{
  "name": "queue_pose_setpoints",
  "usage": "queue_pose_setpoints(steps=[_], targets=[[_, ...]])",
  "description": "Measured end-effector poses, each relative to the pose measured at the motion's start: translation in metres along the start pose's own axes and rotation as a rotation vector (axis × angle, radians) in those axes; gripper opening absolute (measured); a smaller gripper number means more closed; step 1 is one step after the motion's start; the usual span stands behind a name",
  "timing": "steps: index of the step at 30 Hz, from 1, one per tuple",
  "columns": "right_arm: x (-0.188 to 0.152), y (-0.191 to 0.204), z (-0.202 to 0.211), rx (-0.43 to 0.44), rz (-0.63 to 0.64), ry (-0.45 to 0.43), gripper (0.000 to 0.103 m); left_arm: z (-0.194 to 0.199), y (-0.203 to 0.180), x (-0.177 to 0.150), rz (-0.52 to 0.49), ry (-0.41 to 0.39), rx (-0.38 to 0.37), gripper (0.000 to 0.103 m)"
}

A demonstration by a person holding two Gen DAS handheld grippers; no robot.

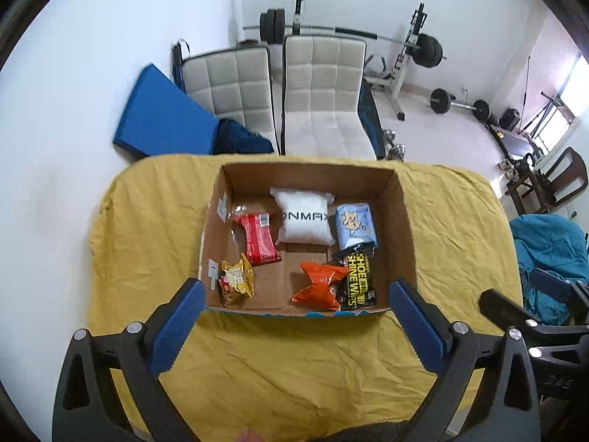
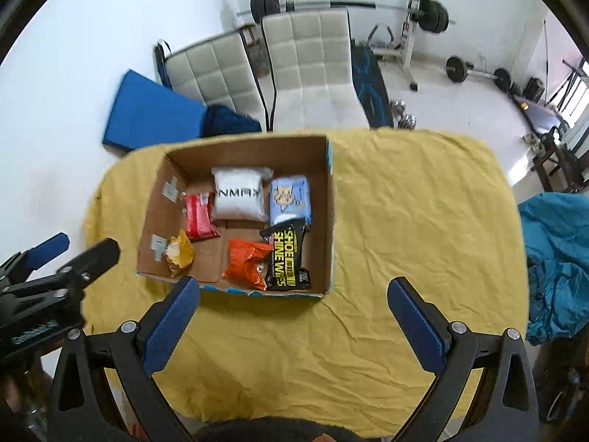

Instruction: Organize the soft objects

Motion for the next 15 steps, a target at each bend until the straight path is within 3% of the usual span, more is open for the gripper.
queue_pose_setpoints(steps=[7,15], targets=[[-0.008,0.002,0.068,-0.011,0.007,-0.079,0.103,0.046,-0.002,0.001,0.03,-0.062,-0.009,0.103],[-0.018,-0.001,0.109,-0.018,0.003,-0.116,0.103,0.082,-0.003,-0.003,0.057,-0.078,0.012,0.103]])
Point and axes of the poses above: each gripper's, at about its wrist camera, not at the fingertips, and z roughly against the way its jaws point, y to its left, x to its top, the point moved 2 cm from there along -z, roughly the way its jaws point, and after that the axes turned 6 degrees about -y, right-handed, at the moved point
